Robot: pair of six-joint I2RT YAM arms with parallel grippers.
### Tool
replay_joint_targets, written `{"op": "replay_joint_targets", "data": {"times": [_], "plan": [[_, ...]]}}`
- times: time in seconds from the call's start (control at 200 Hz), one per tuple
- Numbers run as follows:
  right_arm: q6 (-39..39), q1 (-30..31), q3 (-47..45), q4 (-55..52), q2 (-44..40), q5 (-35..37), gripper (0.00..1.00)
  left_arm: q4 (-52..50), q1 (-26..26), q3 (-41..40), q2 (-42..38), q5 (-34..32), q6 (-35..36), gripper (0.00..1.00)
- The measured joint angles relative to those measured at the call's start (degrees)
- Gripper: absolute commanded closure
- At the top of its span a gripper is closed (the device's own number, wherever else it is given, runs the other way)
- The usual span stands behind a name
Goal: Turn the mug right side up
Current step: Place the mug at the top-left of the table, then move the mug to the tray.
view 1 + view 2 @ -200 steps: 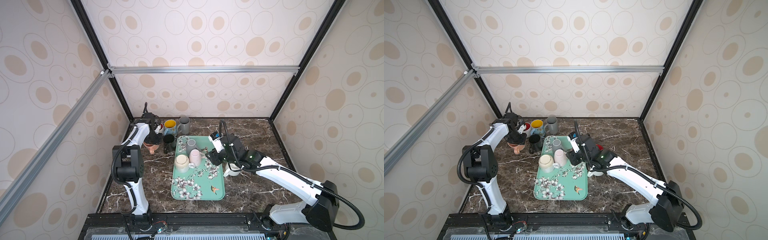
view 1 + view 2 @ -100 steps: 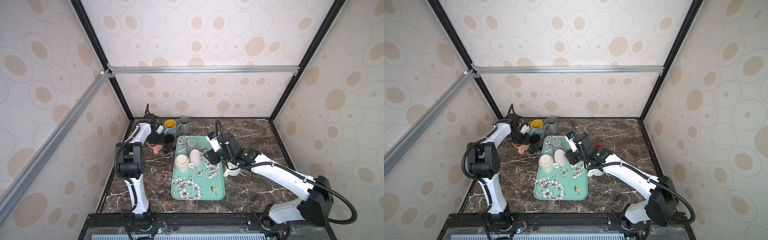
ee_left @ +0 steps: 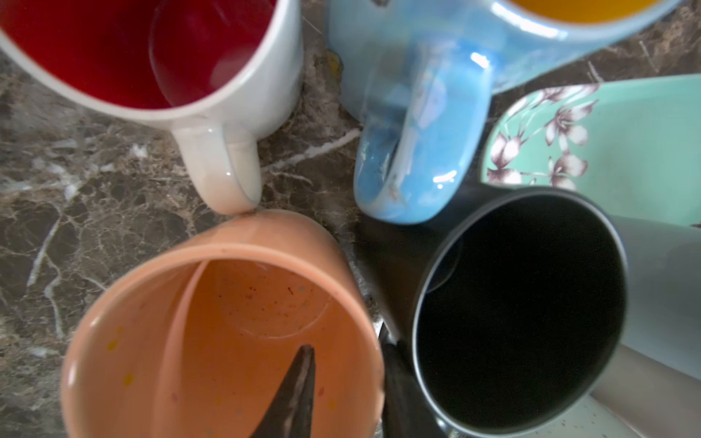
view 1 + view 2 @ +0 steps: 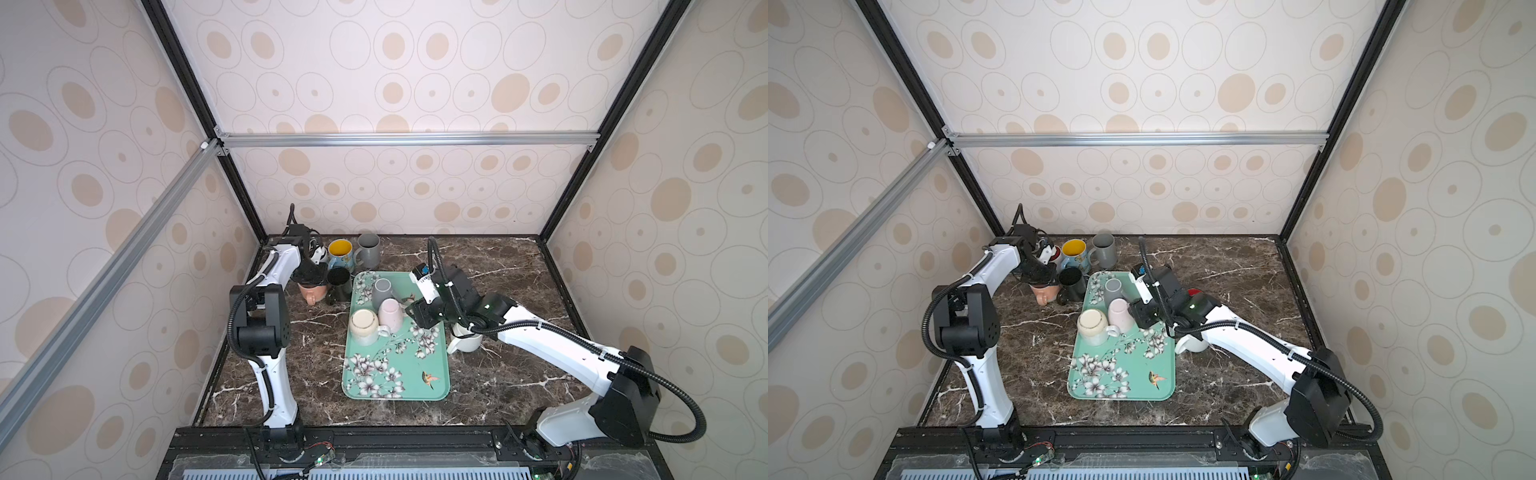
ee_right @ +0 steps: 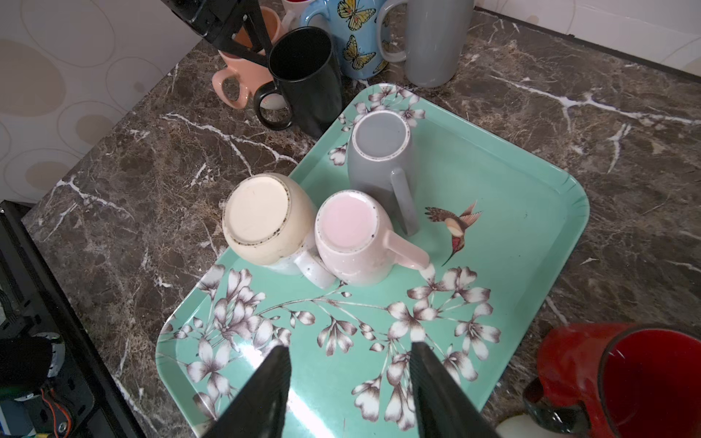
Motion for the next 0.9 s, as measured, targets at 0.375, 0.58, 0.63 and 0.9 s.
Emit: {"op": "replay_joint_targets", "data": {"times": [0.375,0.58,0.63,0.9], "plan": [[-1.07,-1.6,0.0,0.9,3.87,-3.04,0.46,-0.61,0.04,2.47,-5.66,-0.04,-0.02,0.61],[-6.25,-4.07,0.0,2.82,8.22,-8.39,0.45,1.79,0.04,-1.27,-15.3,4.2,-0.04,0.6],[-8.76,-4.28,0.33,2.95,9.51,-8.94,0.45,2.67,0.04,-3.34,-17.81,5.68,-0.09,0.6],[-19.63,-6.88,6.75,1.14,17.4,-14.67,0.46,10.62,-2.47,-20.33,-28.44,16.61,-3.93,0.61]]}}
